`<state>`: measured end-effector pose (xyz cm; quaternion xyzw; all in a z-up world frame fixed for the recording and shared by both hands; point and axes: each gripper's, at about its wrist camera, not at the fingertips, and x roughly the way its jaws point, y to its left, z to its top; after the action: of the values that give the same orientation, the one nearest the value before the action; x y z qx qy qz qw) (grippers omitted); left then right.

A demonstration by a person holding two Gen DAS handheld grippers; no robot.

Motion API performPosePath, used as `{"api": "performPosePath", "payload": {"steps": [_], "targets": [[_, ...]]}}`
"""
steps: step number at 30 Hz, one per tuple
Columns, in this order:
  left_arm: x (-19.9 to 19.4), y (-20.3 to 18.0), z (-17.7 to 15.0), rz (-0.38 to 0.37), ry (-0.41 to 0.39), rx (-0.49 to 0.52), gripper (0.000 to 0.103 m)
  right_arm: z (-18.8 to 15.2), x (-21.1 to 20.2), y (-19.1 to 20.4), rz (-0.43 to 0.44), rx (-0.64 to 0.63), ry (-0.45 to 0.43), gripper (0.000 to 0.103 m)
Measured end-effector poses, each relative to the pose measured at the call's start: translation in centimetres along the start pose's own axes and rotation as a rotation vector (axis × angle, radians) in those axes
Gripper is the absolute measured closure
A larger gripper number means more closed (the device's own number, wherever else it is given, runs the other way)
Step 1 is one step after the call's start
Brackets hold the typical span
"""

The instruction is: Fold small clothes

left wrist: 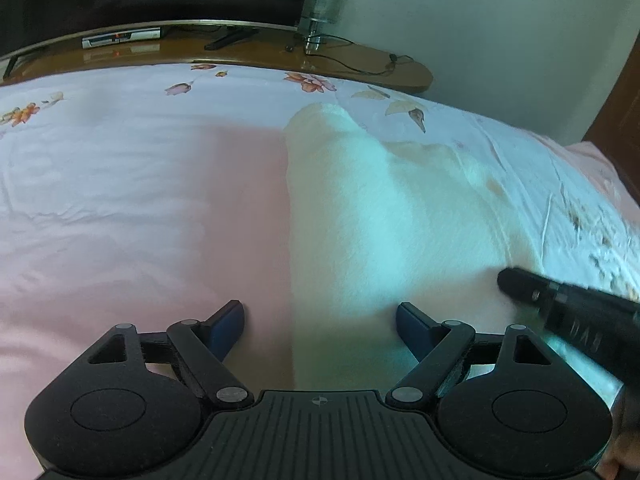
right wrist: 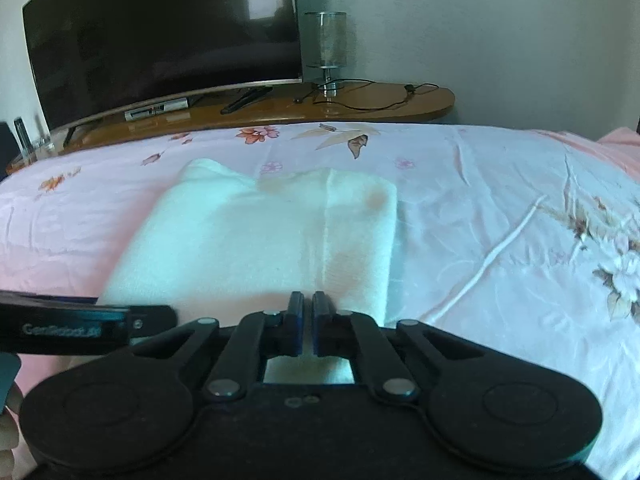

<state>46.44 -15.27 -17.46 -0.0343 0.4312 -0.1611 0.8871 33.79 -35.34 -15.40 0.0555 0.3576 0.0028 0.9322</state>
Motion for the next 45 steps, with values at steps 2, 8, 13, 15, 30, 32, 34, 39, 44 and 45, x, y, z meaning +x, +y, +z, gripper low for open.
{"api": "performPosePath", "payload": {"steps": [2, 8, 13, 15, 30, 32, 34, 39, 44, 45], "targets": [[-0.5, 0.1, -0.2, 0.015, 0.010, -0.005, 0.020, 0.4, 0.1, -0.2, 0.008, 0.030, 0.020, 0.103], [-4.0, 0.5, -1.9, 0.035, -0.017, 0.004, 0.020, 0.7, -3.7, 1.3, -0.013, 0.030, 0.011, 0.085], [-6.2, 0.5, -4.2, 0.019, -0.018, 0.012, 0.020, -1.7, -6.5, 3.4, 0.027, -0.003, 0.020, 0.085], [-6.5, 0.2, -5.0, 0.011, -0.009, 0.017, 0.020, -2.5, -7.2, 4.3, 0.035, -0.016, 0.019, 0.086], [-5.8, -0.2, -6.9, 0.016, -0.007, 0.062, 0.020, -5.9, -6.4, 3.2, -0.072, -0.079, 0.072, 0.088], [-5.9, -0.1, -6.8, 0.013, -0.001, 0.060, 0.020, -6.0, -6.6, 2.7, -0.088, -0.078, 0.073, 0.088], [-6.0, 0.0, -6.9, 0.010, 0.002, 0.061, 0.020, -6.2, -6.8, 2.1, -0.087, -0.061, 0.072, 0.088], [-6.1, 0.2, -7.0, 0.006, 0.003, 0.058, 0.019, -6.3, -7.0, 2.4, -0.102, -0.081, 0.077, 0.088], [-5.8, -0.2, -6.9, 0.016, -0.003, 0.076, 0.015, -6.7, -6.8, 1.4, -0.085, -0.025, 0.043, 0.088], [-5.8, -0.1, -6.8, 0.010, 0.005, 0.073, 0.015, -6.6, -6.8, 1.3, -0.079, -0.024, 0.051, 0.088]]}}
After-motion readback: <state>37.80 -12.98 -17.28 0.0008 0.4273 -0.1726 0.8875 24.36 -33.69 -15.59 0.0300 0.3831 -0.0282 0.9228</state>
